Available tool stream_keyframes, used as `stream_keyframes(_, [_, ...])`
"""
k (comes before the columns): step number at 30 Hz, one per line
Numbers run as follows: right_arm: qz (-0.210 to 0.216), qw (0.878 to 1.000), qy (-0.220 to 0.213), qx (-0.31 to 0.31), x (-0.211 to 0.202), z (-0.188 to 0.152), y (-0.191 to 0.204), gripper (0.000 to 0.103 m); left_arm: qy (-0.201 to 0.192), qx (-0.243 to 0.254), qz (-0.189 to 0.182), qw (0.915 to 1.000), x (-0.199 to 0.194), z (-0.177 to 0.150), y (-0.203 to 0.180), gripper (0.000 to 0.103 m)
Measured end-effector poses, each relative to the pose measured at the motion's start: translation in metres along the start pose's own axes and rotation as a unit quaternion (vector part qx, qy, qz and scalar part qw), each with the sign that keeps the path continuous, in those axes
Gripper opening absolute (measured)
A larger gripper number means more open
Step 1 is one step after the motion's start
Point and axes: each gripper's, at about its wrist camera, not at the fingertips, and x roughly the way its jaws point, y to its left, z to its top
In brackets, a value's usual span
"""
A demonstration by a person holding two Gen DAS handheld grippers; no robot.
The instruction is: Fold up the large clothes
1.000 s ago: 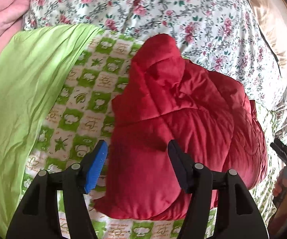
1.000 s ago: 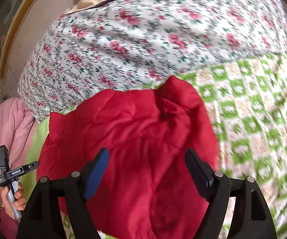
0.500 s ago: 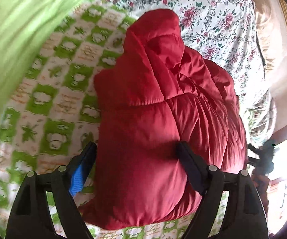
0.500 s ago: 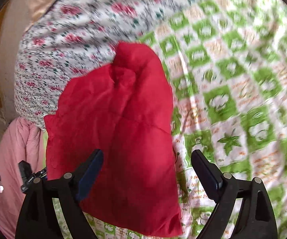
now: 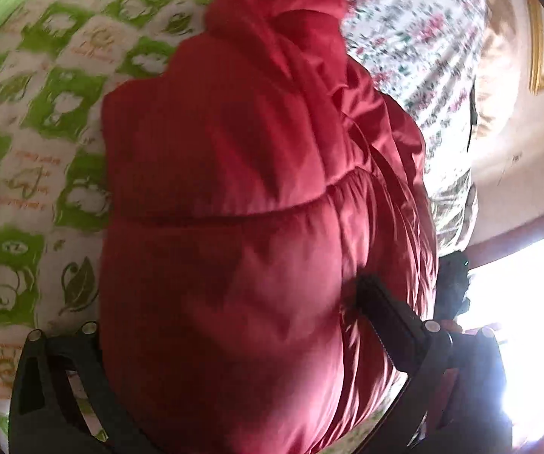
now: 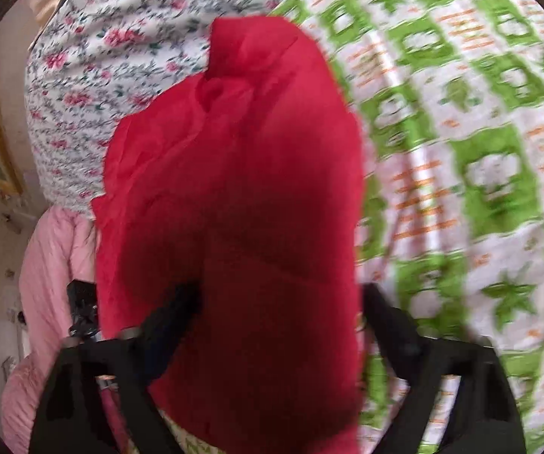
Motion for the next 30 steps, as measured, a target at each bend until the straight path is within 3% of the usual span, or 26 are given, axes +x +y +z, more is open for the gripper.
stream_keyframes(2, [-0.001,1.0,-0.001,0.002,0.0,-0.001,0.002,0.065,-0.004,0.009,-0.002,0.9999,-0.002,-0.001,-0.004,0.09])
stream_keyframes(4, [-0.002,1.0,-0.002,-0.004,0.001,0.0,0.006,0.057,-0.007,0.02,-0.004,0.9998,-0.007,-0.001,-0.011,0.07])
stream_keyframes(6, [0.0,1.0,0.0,-0.007,0.001,0.001,0.011,0.044,-0.013,0.038,-0.001,0.9992,-0.015,-0.003,-0.019,0.058])
stream_keyframes(10, [-0.01,1.0,-0.006,-0.025,-0.004,-0.001,0.032,0.031,-0.032,0.068,0.011,0.9971,-0.031,-0.01,-0.039,0.043])
stream_keyframes(18, [0.019,0.997,-0.034,-0.071,-0.044,-0.033,0.076,0.025,-0.064,0.116,0.007,0.9912,-0.092,-0.054,-0.082,0.039])
stream_keyframes(23, [0.034,0.994,-0.034,-0.095,-0.066,-0.084,0.097,0.025,-0.07,0.12,0.001,0.9902,-0.131,-0.103,-0.085,0.039])
stream_keyframes(30, [0.03,0.995,-0.019,-0.093,-0.074,-0.15,0.092,0.025,-0.067,0.123,0.011,0.9902,-0.149,-0.156,-0.078,0.039])
